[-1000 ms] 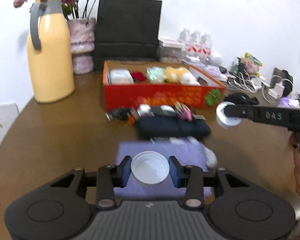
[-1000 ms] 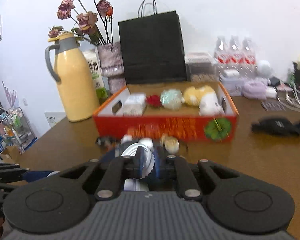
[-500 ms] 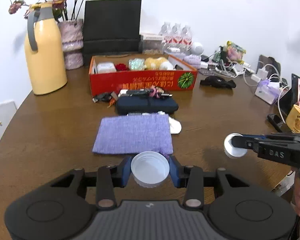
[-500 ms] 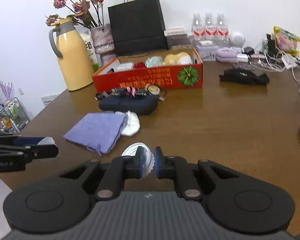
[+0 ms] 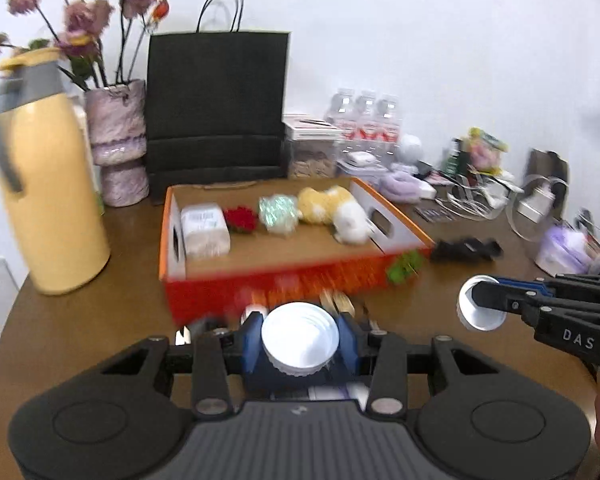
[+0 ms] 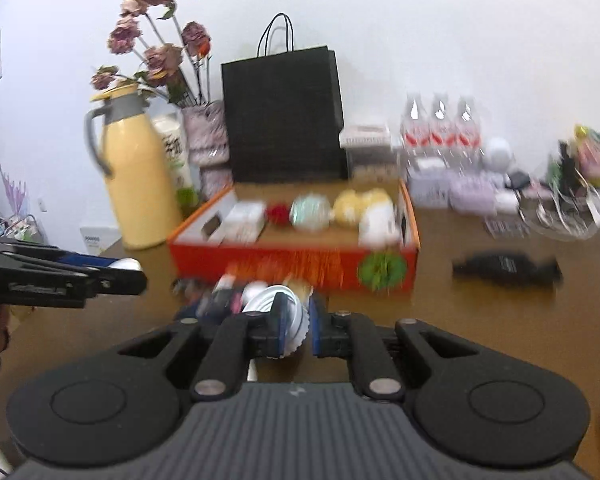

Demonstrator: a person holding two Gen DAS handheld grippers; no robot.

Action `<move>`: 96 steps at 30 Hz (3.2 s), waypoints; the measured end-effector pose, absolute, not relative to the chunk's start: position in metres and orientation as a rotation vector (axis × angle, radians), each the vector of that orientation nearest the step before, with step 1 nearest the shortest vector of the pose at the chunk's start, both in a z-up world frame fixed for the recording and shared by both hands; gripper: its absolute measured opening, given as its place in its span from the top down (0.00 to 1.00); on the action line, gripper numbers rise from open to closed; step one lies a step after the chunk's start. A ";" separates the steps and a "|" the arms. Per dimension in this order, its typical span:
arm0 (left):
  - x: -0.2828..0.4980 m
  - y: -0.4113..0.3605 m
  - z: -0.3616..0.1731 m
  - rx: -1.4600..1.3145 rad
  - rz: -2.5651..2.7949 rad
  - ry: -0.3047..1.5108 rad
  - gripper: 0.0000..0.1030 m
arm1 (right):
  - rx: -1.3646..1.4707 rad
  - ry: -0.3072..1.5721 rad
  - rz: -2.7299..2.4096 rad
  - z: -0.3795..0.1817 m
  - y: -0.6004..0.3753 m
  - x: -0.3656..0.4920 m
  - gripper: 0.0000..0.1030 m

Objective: Organize objects

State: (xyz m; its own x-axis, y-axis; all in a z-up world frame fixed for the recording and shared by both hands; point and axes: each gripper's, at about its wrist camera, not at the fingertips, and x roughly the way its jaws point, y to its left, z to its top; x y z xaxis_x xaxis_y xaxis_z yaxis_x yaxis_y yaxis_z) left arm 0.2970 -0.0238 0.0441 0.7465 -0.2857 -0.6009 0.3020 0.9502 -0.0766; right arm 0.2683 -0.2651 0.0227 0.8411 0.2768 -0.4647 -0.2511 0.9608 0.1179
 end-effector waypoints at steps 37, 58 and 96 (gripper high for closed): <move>0.322 -0.032 0.067 0.117 -0.352 0.668 0.13 | -0.024 0.629 0.256 0.028 -0.250 0.333 0.03; 0.109 0.035 0.010 -0.013 -0.218 0.618 0.02 | 0.094 0.567 0.120 -0.023 -0.297 0.079 0.00; 0.386 0.056 -0.061 -0.103 -0.180 0.743 0.81 | -0.034 0.728 0.353 -0.072 -0.173 0.375 0.79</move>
